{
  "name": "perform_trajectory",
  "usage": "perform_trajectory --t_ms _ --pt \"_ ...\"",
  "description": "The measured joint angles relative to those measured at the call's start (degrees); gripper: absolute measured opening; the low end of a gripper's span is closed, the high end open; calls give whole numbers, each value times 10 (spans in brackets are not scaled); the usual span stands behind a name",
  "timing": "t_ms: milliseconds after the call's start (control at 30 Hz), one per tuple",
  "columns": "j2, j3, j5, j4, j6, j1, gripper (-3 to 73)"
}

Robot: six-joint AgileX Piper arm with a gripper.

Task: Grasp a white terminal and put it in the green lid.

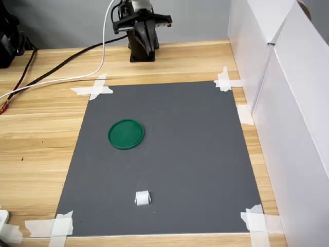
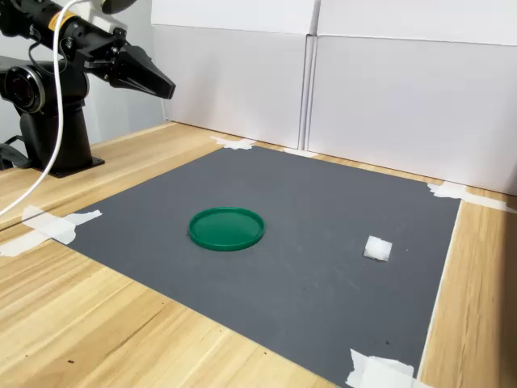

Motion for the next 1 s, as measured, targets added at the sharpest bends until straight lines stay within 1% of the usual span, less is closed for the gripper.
perform_trajectory --t_ms 600,733,800,1000 --pt "14 0 0 -2 -1 0 -15" --pt "22 -5 8 -19 -4 0 -15" --pt "39 -17 13 -28 -8 0 -15" --pt "150 -83 13 -34 -13 0 -15"
